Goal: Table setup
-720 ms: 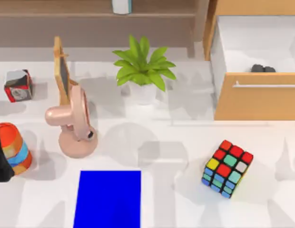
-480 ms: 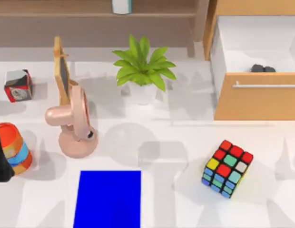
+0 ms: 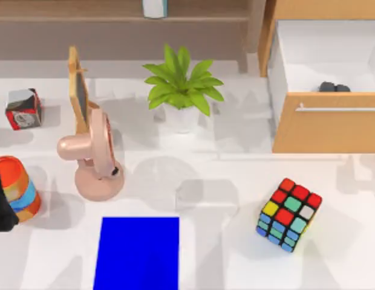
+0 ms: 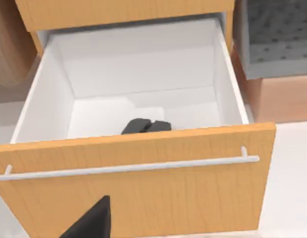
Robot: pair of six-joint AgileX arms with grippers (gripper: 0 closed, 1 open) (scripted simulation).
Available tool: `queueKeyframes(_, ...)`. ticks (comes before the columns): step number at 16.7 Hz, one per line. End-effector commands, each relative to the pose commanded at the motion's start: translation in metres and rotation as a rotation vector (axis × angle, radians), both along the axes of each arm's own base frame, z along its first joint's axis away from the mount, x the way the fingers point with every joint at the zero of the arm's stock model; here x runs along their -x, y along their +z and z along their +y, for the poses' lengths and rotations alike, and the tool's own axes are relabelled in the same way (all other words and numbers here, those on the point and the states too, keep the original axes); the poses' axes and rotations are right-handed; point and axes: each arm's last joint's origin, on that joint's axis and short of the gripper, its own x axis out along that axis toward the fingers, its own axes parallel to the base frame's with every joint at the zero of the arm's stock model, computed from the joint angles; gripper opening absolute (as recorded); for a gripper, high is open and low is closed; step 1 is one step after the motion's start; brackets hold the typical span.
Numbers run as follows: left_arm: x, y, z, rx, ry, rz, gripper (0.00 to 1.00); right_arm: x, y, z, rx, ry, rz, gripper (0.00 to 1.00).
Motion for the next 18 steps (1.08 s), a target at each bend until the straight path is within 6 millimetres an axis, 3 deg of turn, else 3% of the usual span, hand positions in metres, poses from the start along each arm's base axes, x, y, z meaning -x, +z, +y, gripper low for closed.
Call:
queueKeyframes(4,0.0,0.0,0.0,0.0,0.0,0.0,1.0,-0.071,0.043,0.009,-0.045,-0.015,0.257,1.0)
queueKeyframes(8,0.0,0.0,0.0,0.0,0.0,0.0,1.0,-0.168,0.048,0.024,-0.069,-0.04,0.513,1.0)
queueKeyframes(10,0.0,0.0,0.0,0.0,0.0,0.0,1.0,-0.216,0.033,0.034,-0.073,-0.057,0.634,1.0)
queueKeyframes(13,0.0,0.0,0.0,0.0,0.0,0.0,1.0,-0.275,-0.005,0.05,-0.07,-0.082,0.806,1.0)
queueKeyframes(15,0.0,0.0,0.0,0.0,0.0,0.0,1.0,-0.302,-0.035,0.061,-0.065,-0.101,0.912,1.0)
queueKeyframes(18,0.0,0.0,0.0,0.0,0.0,0.0,1.0,-0.327,-0.075,0.069,-0.062,-0.14,1.042,1.0)
